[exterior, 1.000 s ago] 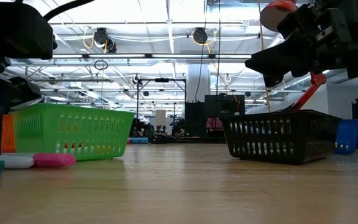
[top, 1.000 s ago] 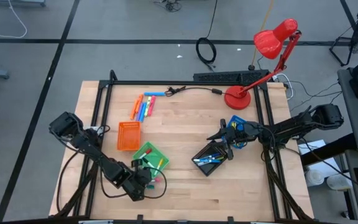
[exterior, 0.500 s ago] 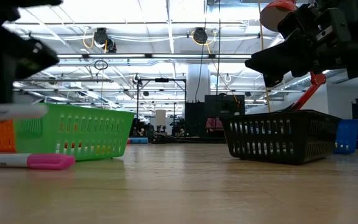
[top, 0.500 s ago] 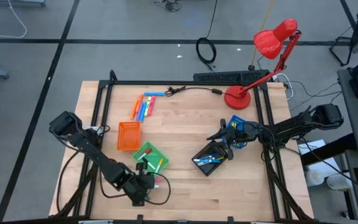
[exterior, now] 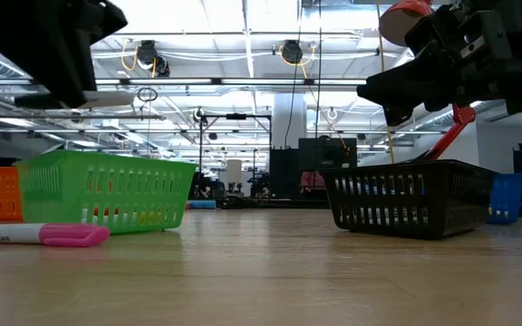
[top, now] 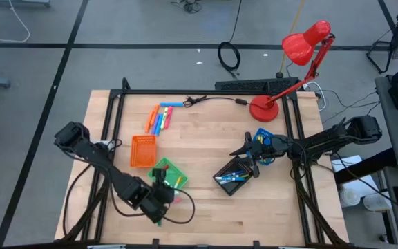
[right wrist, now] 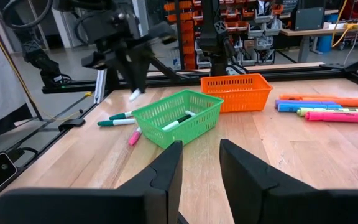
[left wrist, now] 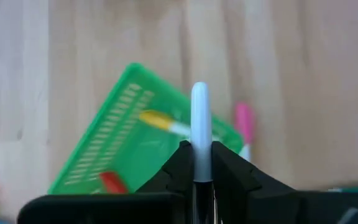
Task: Pick & Place Markers
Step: Put the small black highlighter pen into the green basket, then put the small pink highlighter pen into the green basket
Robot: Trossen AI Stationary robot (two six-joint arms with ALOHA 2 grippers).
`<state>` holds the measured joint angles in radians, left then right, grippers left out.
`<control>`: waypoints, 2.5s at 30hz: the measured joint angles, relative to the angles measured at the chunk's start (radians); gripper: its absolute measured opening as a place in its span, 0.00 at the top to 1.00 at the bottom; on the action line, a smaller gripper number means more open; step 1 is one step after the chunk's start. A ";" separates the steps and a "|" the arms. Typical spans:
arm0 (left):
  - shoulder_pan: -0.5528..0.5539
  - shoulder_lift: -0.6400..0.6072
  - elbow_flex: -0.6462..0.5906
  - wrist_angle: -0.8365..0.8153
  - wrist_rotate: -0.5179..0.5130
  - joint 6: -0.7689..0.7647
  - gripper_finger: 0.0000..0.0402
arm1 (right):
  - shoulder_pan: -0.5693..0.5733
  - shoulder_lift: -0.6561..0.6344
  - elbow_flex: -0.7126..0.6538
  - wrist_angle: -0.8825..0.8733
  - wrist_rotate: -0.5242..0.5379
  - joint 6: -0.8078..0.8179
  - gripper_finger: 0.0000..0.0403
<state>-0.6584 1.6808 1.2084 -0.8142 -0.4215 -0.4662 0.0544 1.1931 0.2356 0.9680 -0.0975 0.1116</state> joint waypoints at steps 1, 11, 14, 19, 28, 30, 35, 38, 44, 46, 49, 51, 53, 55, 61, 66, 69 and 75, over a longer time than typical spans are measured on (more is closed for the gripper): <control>0.008 0.000 0.000 -0.028 0.001 -0.002 0.88 | 0.000 0.000 0.000 0.000 0.000 0.000 0.77; 0.103 0.000 -0.045 -0.113 0.046 -0.071 0.85 | 0.000 0.000 0.000 0.000 -0.002 0.000 0.77; 0.127 0.000 -0.045 -0.103 0.046 -0.071 0.78 | 0.000 0.000 0.000 0.000 -0.002 0.000 0.77; 0.147 0.000 -0.045 -0.101 0.046 -0.074 0.69 | 0.000 0.000 0.000 -0.001 -0.003 0.000 0.77; 0.129 0.000 -0.020 -0.100 0.116 -0.042 0.64 | 0.000 0.000 0.000 -0.003 -0.003 0.000 0.77; 0.112 0.000 0.004 -0.099 0.114 -0.043 0.66 | 0.000 0.000 0.000 -0.004 -0.003 0.000 0.77; 0.065 0.000 0.053 -0.082 0.133 -0.097 0.71 | 0.000 0.000 0.000 -0.006 -0.003 0.000 0.77; 0.029 0.000 0.032 -0.036 0.155 -0.159 0.73 | 0.000 0.000 0.000 -0.006 -0.003 0.000 0.77; -0.027 0.011 -0.068 0.062 0.156 -0.292 0.71 | 0.000 0.000 0.000 -0.008 -0.003 0.000 0.77; -0.033 0.010 -0.101 0.108 0.156 -0.346 0.69 | 0.000 0.000 0.000 -0.008 -0.003 0.000 0.77; -0.043 0.010 -0.138 0.182 0.151 -0.382 0.67 | 0.000 0.000 0.000 -0.008 -0.003 0.000 0.77; -0.051 0.010 -0.155 0.227 0.150 -0.373 0.66 | 0.000 0.000 0.000 -0.008 -0.003 0.000 0.77; -0.053 0.010 -0.175 0.258 0.152 -0.367 0.65 | 0.000 0.000 0.000 -0.008 -0.003 0.000 0.77; -0.051 0.010 -0.192 0.266 0.151 -0.379 0.64 | 0.000 0.000 0.000 -0.008 -0.003 0.000 0.77; -0.042 0.010 -0.246 0.297 0.152 -0.383 0.64 | 0.000 0.000 0.000 -0.008 -0.003 0.000 0.77; -0.033 0.010 -0.305 0.400 0.148 -0.366 0.64 | 0.000 0.000 0.000 -0.008 -0.003 0.000 0.77; -0.029 0.010 -0.343 0.486 0.150 -0.353 0.64 | 0.000 0.000 0.000 -0.008 -0.003 0.000 0.77; -0.025 0.010 -0.384 0.512 0.132 -0.364 0.64 | 0.000 0.000 0.000 -0.008 -0.003 0.000 0.77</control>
<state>-0.6832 1.6913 0.8244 -0.3026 -0.2892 -0.8298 0.0544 1.1931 0.2356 0.9598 -0.1005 0.1116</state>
